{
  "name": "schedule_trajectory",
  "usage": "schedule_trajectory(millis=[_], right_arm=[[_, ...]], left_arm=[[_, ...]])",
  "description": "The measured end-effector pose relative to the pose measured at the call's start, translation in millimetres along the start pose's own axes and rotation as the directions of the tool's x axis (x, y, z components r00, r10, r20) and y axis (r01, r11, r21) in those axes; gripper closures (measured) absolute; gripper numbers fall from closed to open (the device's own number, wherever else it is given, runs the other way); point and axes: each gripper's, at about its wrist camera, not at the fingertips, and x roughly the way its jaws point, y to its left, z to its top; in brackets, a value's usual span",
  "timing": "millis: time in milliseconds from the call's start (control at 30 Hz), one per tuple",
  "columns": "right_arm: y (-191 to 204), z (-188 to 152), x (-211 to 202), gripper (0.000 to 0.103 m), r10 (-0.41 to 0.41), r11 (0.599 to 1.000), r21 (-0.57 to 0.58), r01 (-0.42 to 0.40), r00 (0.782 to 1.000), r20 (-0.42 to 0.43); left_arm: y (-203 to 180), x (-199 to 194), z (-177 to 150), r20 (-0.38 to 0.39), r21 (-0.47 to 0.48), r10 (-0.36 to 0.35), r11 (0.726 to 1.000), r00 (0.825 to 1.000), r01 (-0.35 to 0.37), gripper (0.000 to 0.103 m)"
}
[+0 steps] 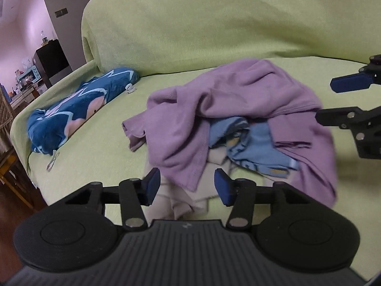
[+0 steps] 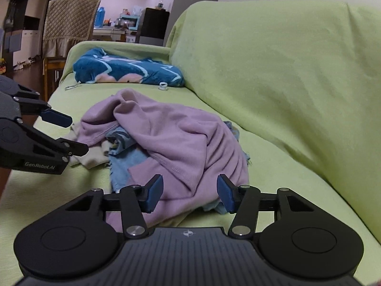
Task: Fold clothes
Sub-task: 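Grasp the lilac top's edge with the left gripper while the right gripper grasps another edge, then lift the lilac top with both grippers, pulling it free of the pile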
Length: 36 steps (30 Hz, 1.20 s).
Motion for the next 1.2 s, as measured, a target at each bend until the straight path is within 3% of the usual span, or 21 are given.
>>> schedule_trajectory(millis=[100,200,233,267,300,533,733,933,1067,1200], right_arm=[[-0.8,-1.7,11.4,0.051,0.010,1.000,-0.003,-0.010,1.000,-0.006],[0.3,-3.4,23.0,0.053,0.013,1.000,-0.010,-0.013,1.000,-0.019],[0.7,-3.9,26.8,0.067,0.014,1.000,-0.013,-0.014,1.000,-0.024],[0.4,-3.9,29.6,0.089,0.022,1.000,-0.010,-0.023,0.999,-0.030],[-0.7,-2.9,27.5,0.095,0.027,1.000,-0.004,-0.027,0.999,-0.027],[-20.7,33.0,-41.9,0.102,-0.073,0.997,0.030,0.069,0.988,0.134],[-27.1,94.8,-149.3,0.103,-0.170,0.982,-0.031,0.185,0.948,0.271],[-29.2,129.3,-281.7,0.103,-0.278,0.946,-0.048,0.320,0.881,0.383],[-36.5,137.0,-373.2,0.103,-0.327,0.931,-0.013,0.365,0.849,0.415],[-42.4,124.0,-464.8,0.103,-0.374,0.915,0.023,0.402,0.827,0.420]], left_arm=[[-1.6,12.8,1.9,0.007,0.027,-0.003,1.000,1.000,0.003,0.059],[1.2,20.7,3.1,0.021,0.039,-0.008,0.999,1.000,0.007,0.069],[3.6,23.3,3.0,0.024,0.036,-0.005,0.999,1.000,0.004,0.079],[6.0,25.9,2.9,0.027,0.033,-0.002,0.999,1.000,0.001,0.093],[10.8,26.3,3.2,0.028,0.018,0.002,1.000,1.000,-0.002,0.096],[24.8,-81.0,51.5,0.216,0.059,0.061,0.995,0.974,-0.075,0.099],[36.3,-175.3,93.8,0.377,0.086,0.102,0.986,0.920,-0.145,0.099],[47.8,-269.6,136.1,0.528,0.100,0.133,0.971,0.839,-0.217,0.099],[30.5,-350.8,144.8,0.612,0.129,0.090,0.969,0.786,-0.211,0.098],[5.3,-421.6,139.1,0.661,0.151,0.000,0.980,0.751,-0.132,0.098]])
